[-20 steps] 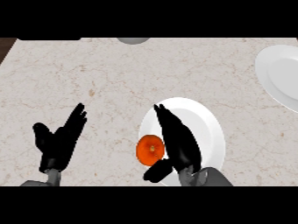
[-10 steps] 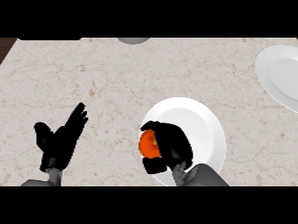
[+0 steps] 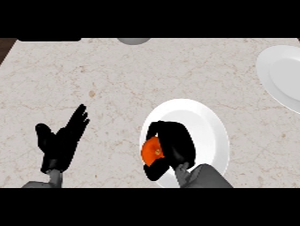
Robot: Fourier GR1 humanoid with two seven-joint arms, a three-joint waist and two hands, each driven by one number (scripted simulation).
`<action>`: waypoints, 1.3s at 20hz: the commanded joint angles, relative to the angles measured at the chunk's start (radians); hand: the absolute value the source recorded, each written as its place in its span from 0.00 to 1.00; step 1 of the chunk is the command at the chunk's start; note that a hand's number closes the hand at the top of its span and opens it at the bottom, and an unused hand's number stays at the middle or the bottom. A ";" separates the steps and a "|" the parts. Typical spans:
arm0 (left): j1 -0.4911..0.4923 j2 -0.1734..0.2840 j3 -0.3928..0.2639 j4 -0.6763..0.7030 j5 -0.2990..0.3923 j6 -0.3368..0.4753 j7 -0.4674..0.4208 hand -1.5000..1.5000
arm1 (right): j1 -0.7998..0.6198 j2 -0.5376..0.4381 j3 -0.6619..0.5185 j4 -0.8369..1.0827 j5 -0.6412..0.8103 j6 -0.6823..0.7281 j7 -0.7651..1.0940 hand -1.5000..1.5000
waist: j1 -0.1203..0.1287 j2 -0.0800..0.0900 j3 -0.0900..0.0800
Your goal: Pick the squash from the plate and place it in the plate
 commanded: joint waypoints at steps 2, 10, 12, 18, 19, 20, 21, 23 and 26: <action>0.013 0.015 0.003 0.024 0.009 -0.019 0.030 0.50 | -0.182 0.014 -0.213 0.170 0.109 -0.095 0.199 1.00 | 0.020 0.016 -0.008; -0.007 -0.005 -0.028 0.002 -0.006 -0.017 0.035 0.50 | -0.453 -0.148 -0.431 0.407 0.391 -0.365 0.390 1.00 | 0.067 0.033 -0.007; -0.020 -0.012 -0.028 0.006 -0.016 -0.003 0.033 0.50 | -0.525 -0.157 -0.458 0.464 0.463 -0.408 0.441 1.00 | 0.068 0.031 -0.007; -0.031 -0.008 -0.032 0.004 -0.019 -0.007 0.055 0.50 | -0.600 -0.141 -0.576 0.555 0.626 -0.612 0.557 1.00 | 0.058 0.029 -0.005; -0.021 -0.028 -0.048 0.020 -0.033 0.001 0.031 0.50 | -0.600 -0.130 -0.597 0.568 0.637 -0.645 0.556 1.00 | 0.051 0.028 -0.006; -0.020 0.000 -0.015 0.012 -0.012 -0.009 0.048 0.50 | -0.585 -0.159 -0.632 0.557 0.640 -0.678 0.543 1.00 | 0.042 0.025 -0.005; -0.027 -0.005 -0.020 0.012 -0.001 -0.023 0.057 0.50 | -0.624 -0.146 -0.639 0.587 0.691 -0.676 0.578 1.00 | 0.046 0.025 -0.006; 0.003 -0.003 -0.037 -0.024 -0.017 -0.012 0.070 0.50 | -0.587 -0.144 -0.691 0.582 0.692 -0.756 0.560 1.00 | 0.042 0.020 -0.005; 0.027 -0.022 -0.036 -0.005 -0.029 0.010 0.039 0.50 | -0.529 -0.167 -0.765 0.579 0.693 -0.896 0.489 1.00 | 0.032 0.022 -0.004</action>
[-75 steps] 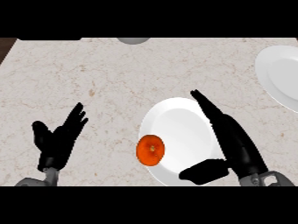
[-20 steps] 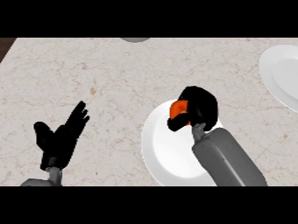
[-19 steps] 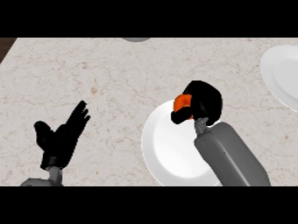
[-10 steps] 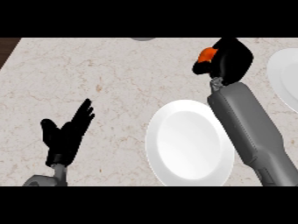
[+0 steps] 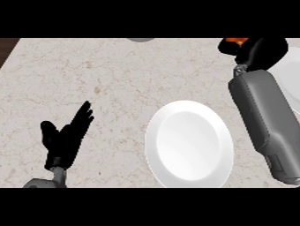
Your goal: Pick the squash from the plate and place it in the plate
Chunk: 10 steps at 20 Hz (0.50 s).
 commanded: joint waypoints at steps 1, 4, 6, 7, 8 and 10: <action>0.020 0.019 0.024 0.024 0.021 -0.016 0.020 0.50 | 0.008 -0.006 -0.100 0.013 0.024 -0.241 0.110 1.00 | -0.009 0.002 -0.004; 0.049 0.003 0.007 0.023 -0.002 -0.004 -0.005 0.50 | 0.060 -0.049 -0.154 0.086 0.054 -0.319 0.052 1.00 | -0.015 -0.002 -0.005; 0.027 -0.013 0.017 0.096 0.001 -0.013 -0.034 0.50 | 0.055 -0.069 -0.178 0.130 0.055 -0.328 0.026 1.00 | -0.023 -0.001 -0.005; 0.013 0.003 0.024 0.098 0.011 -0.034 -0.025 0.50 | 0.095 -0.078 -0.198 0.153 0.054 -0.386 0.015 1.00 | -0.022 0.002 -0.005; 0.010 -0.012 0.018 0.087 0.003 -0.015 -0.015 0.50 | 0.046 -0.113 -0.216 0.167 0.081 -0.352 0.030 1.00 | -0.022 -0.001 -0.005; 0.036 0.003 0.020 0.050 0.002 -0.008 0.008 0.50 | 0.121 -0.169 -0.262 0.186 0.055 -0.447 -0.011 1.00 | -0.017 0.003 -0.003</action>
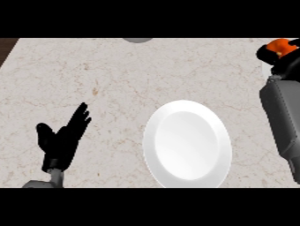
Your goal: Pick the squash from the plate and place it in the plate
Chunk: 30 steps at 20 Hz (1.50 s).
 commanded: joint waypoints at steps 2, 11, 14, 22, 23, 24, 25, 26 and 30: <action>-0.010 0.001 0.000 0.055 0.000 -0.010 0.040 0.50 | 0.060 -0.067 -0.085 0.107 -0.022 -0.242 -0.019 1.00 | -0.002 0.008 -0.006; -0.011 -0.035 -0.028 0.014 -0.029 0.025 0.080 0.50 | 0.041 -0.238 -0.160 0.258 -0.339 -0.266 -0.351 1.00 | 0.007 0.008 -0.003; 0.042 -0.013 -0.001 0.044 -0.014 -0.017 -0.006 0.50 | 0.046 -0.271 -0.183 0.279 -0.440 -0.251 -0.442 1.00 | 0.011 0.009 -0.003; -0.044 -0.043 -0.030 -0.010 -0.023 0.010 0.078 0.50 | 0.028 -0.312 -0.274 0.426 -0.605 0.110 -0.521 0.00 | 0.025 0.020 0.003; -0.003 -0.005 0.001 0.013 -0.008 -0.026 0.032 0.50 | 0.045 -0.321 -0.306 0.413 -0.653 0.111 -0.579 0.00 | 0.026 0.020 0.002; 0.007 -0.018 -0.002 -0.004 -0.001 -0.014 0.050 0.50 | 0.078 -0.304 -0.326 0.392 -0.694 0.112 -0.658 0.00 | 0.019 0.016 0.003; 0.026 -0.022 -0.007 0.026 -0.003 -0.025 0.023 0.50 | 0.066 -0.318 -0.337 0.383 -0.714 0.137 -0.699 0.00 | 0.020 0.018 0.002; 0.016 -0.012 -0.007 -0.001 -0.012 -0.015 0.050 0.50 | 0.085 -0.297 -0.358 0.364 -0.748 0.112 -0.761 0.00 | 0.020 0.017 0.004; 0.028 -0.019 -0.004 0.028 -0.003 -0.029 0.023 0.50 | 0.088 -0.282 -0.433 0.293 -0.856 0.068 -0.938 0.00 | 0.018 0.019 0.004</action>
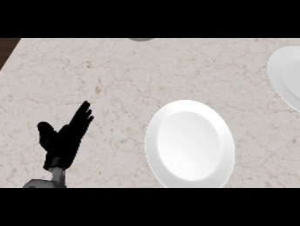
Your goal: Pick the squash from the plate and place it in the plate
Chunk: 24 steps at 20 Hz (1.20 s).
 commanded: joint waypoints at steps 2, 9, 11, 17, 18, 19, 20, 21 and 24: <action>0.014 0.003 -0.007 0.028 -0.008 0.002 0.031 0.50 | 0.009 0.009 -0.107 -0.087 -0.159 -0.027 -0.237 0.00 | -0.007 0.003 -0.004; 0.037 0.000 0.008 0.048 -0.001 -0.007 0.013 0.50 | 0.072 0.029 -0.276 -0.108 -0.403 0.052 -0.504 0.00 | -0.021 -0.007 -0.009; 0.038 0.005 0.004 0.009 -0.012 0.005 0.038 0.50 | 0.079 0.008 -0.294 -0.104 -0.456 0.147 -0.557 0.00 | -0.025 -0.012 -0.011; 0.055 0.003 0.036 0.074 -0.013 -0.004 -0.010 0.50 | 0.192 0.074 -0.283 -0.139 -0.547 0.351 -0.638 0.00 | -0.044 -0.020 -0.015; 0.027 -0.022 0.001 -0.004 -0.022 0.029 0.085 0.50 | 0.243 0.078 -0.272 -0.163 -0.549 0.384 -0.651 0.00 | -0.049 -0.022 -0.015; 0.010 0.000 0.042 0.078 -0.007 -0.008 0.027 0.50 | 0.254 0.090 -0.265 -0.171 -0.560 0.401 -0.664 0.00 | -0.050 -0.021 -0.015; 0.008 -0.001 0.051 0.087 -0.010 -0.004 0.016 0.50 | 0.270 0.127 -0.251 -0.205 -0.569 0.406 -0.672 0.00 | -0.052 -0.022 -0.015; 0.045 0.018 0.047 0.000 0.001 -0.019 0.047 0.50 | 0.279 0.165 -0.215 -0.233 -0.554 0.383 -0.625 0.00 | -0.048 -0.024 -0.016; 0.099 0.020 0.043 -0.034 -0.004 -0.017 0.053 0.50 | 0.390 0.204 -0.171 -0.410 -0.550 0.404 -0.551 0.00 | -0.057 -0.028 -0.017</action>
